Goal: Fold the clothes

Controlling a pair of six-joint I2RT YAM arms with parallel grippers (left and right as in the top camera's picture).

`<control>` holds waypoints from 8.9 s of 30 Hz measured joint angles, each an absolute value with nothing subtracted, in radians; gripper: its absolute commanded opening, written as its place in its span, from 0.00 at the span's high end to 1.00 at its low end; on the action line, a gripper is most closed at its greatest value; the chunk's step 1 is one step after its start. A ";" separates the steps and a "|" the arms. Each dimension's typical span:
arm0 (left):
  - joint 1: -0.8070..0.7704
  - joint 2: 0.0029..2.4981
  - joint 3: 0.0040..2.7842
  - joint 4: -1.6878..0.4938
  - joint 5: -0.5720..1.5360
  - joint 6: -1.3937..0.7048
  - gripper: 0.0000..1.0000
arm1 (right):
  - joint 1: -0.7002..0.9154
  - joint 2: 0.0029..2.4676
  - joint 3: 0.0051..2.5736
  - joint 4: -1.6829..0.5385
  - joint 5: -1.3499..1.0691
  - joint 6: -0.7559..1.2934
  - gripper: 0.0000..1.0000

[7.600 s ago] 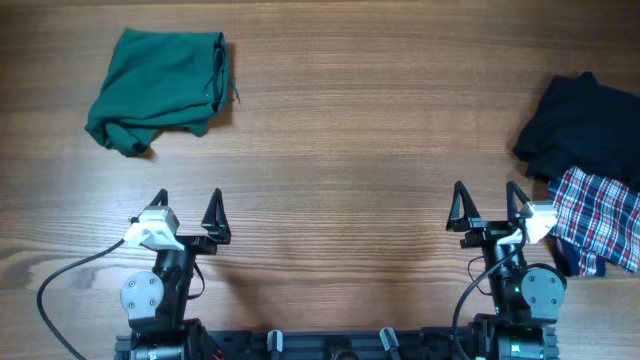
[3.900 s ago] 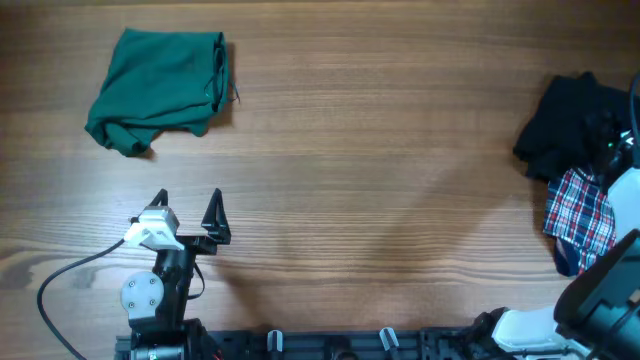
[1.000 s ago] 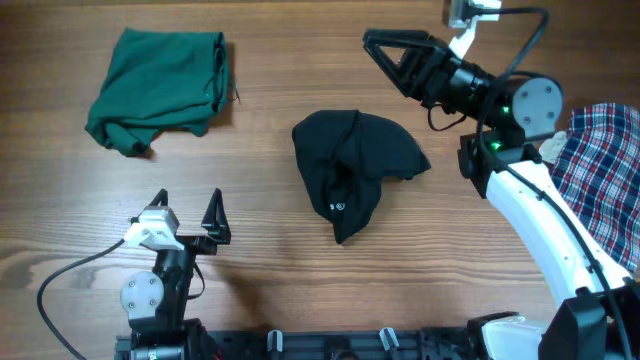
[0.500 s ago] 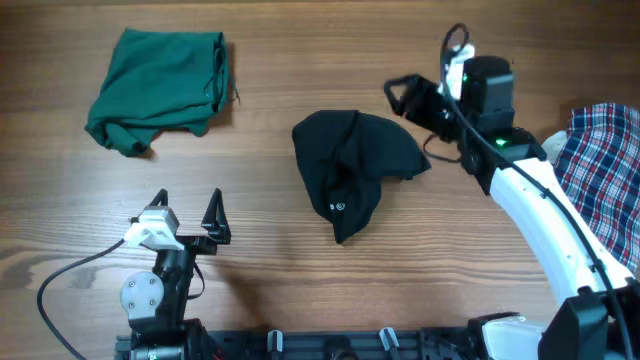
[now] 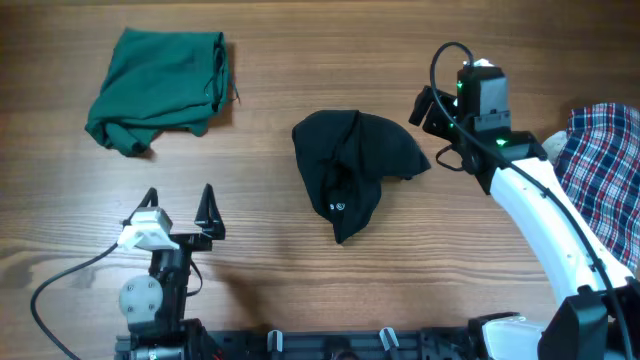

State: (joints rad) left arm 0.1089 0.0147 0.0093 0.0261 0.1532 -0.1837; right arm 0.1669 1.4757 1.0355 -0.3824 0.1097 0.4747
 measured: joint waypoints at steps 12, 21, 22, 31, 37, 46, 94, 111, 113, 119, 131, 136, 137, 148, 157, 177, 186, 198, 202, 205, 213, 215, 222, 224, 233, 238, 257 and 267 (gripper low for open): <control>0.215 0.594 0.498 -0.131 0.288 -0.115 0.00 | -0.054 1.476 1.037 -0.397 -0.027 0.458 0.00; 0.300 1.522 1.410 -0.497 0.557 0.044 0.00 | -0.054 1.480 1.036 -0.494 -0.049 0.458 0.00; 0.300 1.577 1.447 -0.495 0.561 0.047 0.00 | -0.054 1.480 1.036 -0.493 -0.049 0.458 0.00; 0.295 1.836 1.479 -0.478 0.361 0.052 0.00 | -0.054 1.480 1.036 -0.495 -0.049 0.454 0.00; 0.258 1.858 1.482 -0.361 0.312 0.072 0.00 | -0.054 1.480 1.036 -0.520 0.038 0.450 0.01; 0.200 2.054 1.488 -0.356 0.140 0.102 0.04 | -0.054 1.479 1.036 -0.536 0.073 0.450 0.00; 0.297 2.371 1.508 0.245 0.033 0.108 0.96 | -0.054 1.480 1.036 -0.540 0.067 0.450 0.00; 0.293 2.441 1.510 0.445 -0.011 0.038 0.96 | -0.054 1.480 1.036 -0.585 0.034 0.451 0.00; 0.289 2.447 1.510 0.464 -0.052 0.031 0.96 | -0.054 1.480 1.036 -0.585 0.033 0.450 0.00; 0.288 2.450 1.513 0.468 -0.084 0.021 0.92 | -0.054 1.480 1.036 -0.588 0.033 0.450 0.00; 0.216 2.097 1.515 -0.033 -0.089 0.020 0.96 | -0.054 1.480 1.036 -0.616 0.033 0.450 0.00; 0.210 1.927 1.527 -0.284 -0.080 0.012 0.96 | -0.054 1.479 1.036 -0.625 0.030 0.450 0.00; 0.219 1.939 1.527 -0.308 -0.080 0.012 0.96 | -0.054 1.479 1.036 -0.632 0.030 0.450 0.00; 0.329 2.181 1.526 -0.288 -0.042 0.001 0.96 | -0.054 1.480 1.036 -0.651 0.027 0.450 0.00; 0.328 2.257 1.525 -0.165 0.008 0.001 0.96 | -0.054 1.480 1.036 -0.650 0.027 0.450 0.00; 0.330 2.396 1.584 0.154 0.054 -0.126 0.95 | -0.054 1.480 1.036 -0.650 0.018 0.451 0.00; 0.322 2.202 1.570 -0.103 0.068 -0.134 0.96 | -0.054 1.480 1.036 -0.645 0.015 0.486 0.00; 0.434 2.055 1.578 -0.519 -0.085 -0.286 0.96 | -0.054 1.480 1.036 -0.643 0.015 0.493 0.00; 0.474 2.123 1.578 -0.506 -0.077 -0.303 0.96 | -0.054 1.480 1.036 -0.643 0.015 0.493 0.00; 0.471 2.170 1.577 -0.457 -0.064 -0.306 0.96 | -0.054 1.480 1.036 -0.643 0.015 0.493 0.00; 0.471 2.247 1.579 -0.372 0.037 -0.313 0.96 | -0.054 1.480 1.036 -0.643 0.004 0.493 0.00; 0.468 2.248 1.579 -0.370 0.072 -0.314 0.96 | -0.054 1.480 1.036 -0.643 -0.002 0.493 0.00; 0.387 2.249 1.578 -0.369 0.147 -0.314 0.96 | -0.054 1.480 1.036 -0.643 -0.008 0.496 0.00; 0.361 2.250 1.579 -0.369 0.157 -0.314 0.96 | -0.054 1.480 1.036 -0.642 -0.008 0.496 0.00; 0.366 2.228 1.576 -0.384 0.148 -0.309 0.96 | -0.054 1.480 1.036 -0.642 -0.008 0.496 0.00; 0.368 2.098 1.576 -0.413 0.131 -0.309 0.96 | -0.054 1.479 1.036 -0.642 -0.023 0.496 0.00; 0.136 2.245 1.572 0.140 0.133 -0.234 0.94 | -0.054 1.480 1.036 -0.617 -0.110 0.497 0.00; 0.151 2.373 1.571 0.234 0.031 -0.210 0.92 | -0.054 1.480 1.036 -0.617 -0.113 0.496 0.00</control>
